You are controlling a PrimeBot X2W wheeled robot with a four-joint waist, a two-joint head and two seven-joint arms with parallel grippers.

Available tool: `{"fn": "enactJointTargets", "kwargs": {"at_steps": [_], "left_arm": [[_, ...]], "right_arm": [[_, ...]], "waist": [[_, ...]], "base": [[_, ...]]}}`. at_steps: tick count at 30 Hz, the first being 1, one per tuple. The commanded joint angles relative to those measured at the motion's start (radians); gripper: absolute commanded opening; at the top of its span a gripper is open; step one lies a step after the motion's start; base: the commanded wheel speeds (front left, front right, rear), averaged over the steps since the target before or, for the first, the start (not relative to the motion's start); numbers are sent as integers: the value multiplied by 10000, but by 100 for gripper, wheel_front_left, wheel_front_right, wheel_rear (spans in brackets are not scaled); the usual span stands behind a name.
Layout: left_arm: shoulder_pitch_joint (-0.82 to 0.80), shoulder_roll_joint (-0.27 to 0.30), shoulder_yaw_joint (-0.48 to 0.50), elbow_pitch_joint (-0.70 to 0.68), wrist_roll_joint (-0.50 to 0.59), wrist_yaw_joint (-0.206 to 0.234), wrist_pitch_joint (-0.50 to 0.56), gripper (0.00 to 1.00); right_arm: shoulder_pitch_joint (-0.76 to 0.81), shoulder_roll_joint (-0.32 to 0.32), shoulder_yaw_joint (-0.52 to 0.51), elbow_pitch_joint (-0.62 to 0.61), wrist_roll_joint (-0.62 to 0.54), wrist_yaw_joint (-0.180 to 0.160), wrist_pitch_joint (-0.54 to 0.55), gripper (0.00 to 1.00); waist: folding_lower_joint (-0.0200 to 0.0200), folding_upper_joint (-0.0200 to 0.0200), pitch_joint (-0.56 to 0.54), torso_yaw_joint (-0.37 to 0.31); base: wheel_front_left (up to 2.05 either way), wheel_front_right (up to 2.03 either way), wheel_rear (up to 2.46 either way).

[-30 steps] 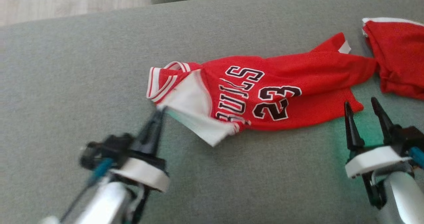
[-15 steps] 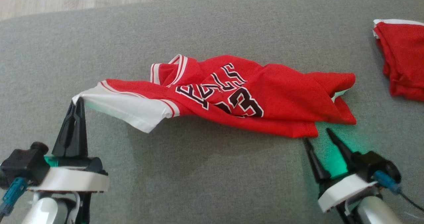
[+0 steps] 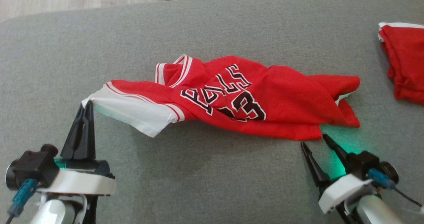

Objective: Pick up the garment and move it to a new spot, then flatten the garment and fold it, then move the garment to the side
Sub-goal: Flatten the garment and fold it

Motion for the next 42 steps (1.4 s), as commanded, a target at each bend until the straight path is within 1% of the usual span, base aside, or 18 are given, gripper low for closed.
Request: {"fn": "enactJointTargets", "kwargs": {"at_steps": [1, 4, 5, 6, 7, 9, 11, 13, 15, 18, 22, 24, 26, 29, 33, 36, 39, 42], "left_arm": [[-505, 193, 402, -273, 95, 9, 29, 0], [-576, 166, 336, -230, 98, -19, 26, 0], [-594, 159, 316, -217, 93, -31, 26, 0], [-611, 154, 297, -204, 89, -42, 30, 0], [-631, 148, 280, -191, 84, -51, 32, 0], [-678, 134, 250, -164, 67, -77, 33, 0], [-855, 149, 247, -279, 62, -232, -153, 0], [-1084, 147, 321, -551, -86, -433, -300, 0], [-1479, 244, 453, -940, -243, -691, -372, 0], [-2392, 427, 759, -1540, -614, -1050, -211, 0], [-3947, 587, 938, -1991, -1295, -1462, 578, 0], [-4784, 576, 912, -2059, -1624, -1619, 1031, 0], [-5604, 568, 847, -1940, -1795, -1740, 1407, 0], [-6620, 438, 715, -1504, -2035, -1884, 1817, 0], [-7539, 191, 518, -650, -2382, -2039, 2235, 0], [-7700, 73, 267, 6, -2740, -2097, 2764, 0], [-7496, 27, -99, 495, -2905, -2164, 3198, 0], [-7309, -37, -363, 771, -2936, -2213, 3368, 0]], "right_arm": [[-215, -38, 140, -136, -88, -7, -57, 100], [-420, 64, 183, 25, -146, -7, -57, 100], [-469, 94, 227, 72, -143, -7, -57, 49], [-509, 117, 308, 100, -118, -7, -57, 9], [-540, 119, 373, 135, -86, -7, -57, 0], [-581, 87, 428, 166, -27, -7, -57, 0], [-554, -4, 52, -383, 45, -7, -57, 0], [-427, -14, -532, -1280, 441, -7, -57, 0], [-323, -301, -972, -2384, 701, -7, -57, 0], [-359, -1100, -1591, -4003, 1211, -7, 40, 0], [-935, -2265, -2676, -5954, 1859, -7, 1087, 0], [-1351, -2793, -3248, -6583, 2011, -7, 1719, 0], [-1779, -3199, -3649, -6917, 2165, -7, 2280, 0], [-2409, -3532, -3920, -7005, 2513, -7, 2965, 0], [-3006, -3781, -3756, -6410, 3068, -7, 3873, 0], [-3168, -3828, -3255, -5643, 3650, -7, 4728, 0], [-3172, -3825, -2455, -4848, 4152, -7, 5474, 0], [-3258, -3785, -1905, -4367, 4340, -7, 5572, 0]], "waist": [[0, 0, 0, 9], [0, 0, 12, 31], [0, 0, 18, 36], [0, 0, 22, 41], [0, 0, 25, 45], [0, 0, 11, 51], [0, 0, -68, 41], [0, 0, -149, 28], [0, 0, -288, 6], [0, 0, -547, -64], [0, 0, -891, -196], [0, 0, -1010, -238], [0, 0, -1094, -251], [0, 0, -1199, -264], [0, 0, -1292, -232], [0, 0, -1258, -206], [0, 0, -1010, -162], [0, 0, -730, -101]], "base": [[0, 0, 0], [0, 0, 0], [0, 0, 0], [0, 0, 0], [0, 0, 0], [0, 0, 0], [0, 0, 0], [0, 0, 0], [0, 0, 0], [0, 0, 0], [0, 0, 0], [0, 0, 0], [0, 0, 0], [0, 0, 0], [0, 0, 0], [0, 0, 0], [0, 0, 0], [0, 0, 0]]}}
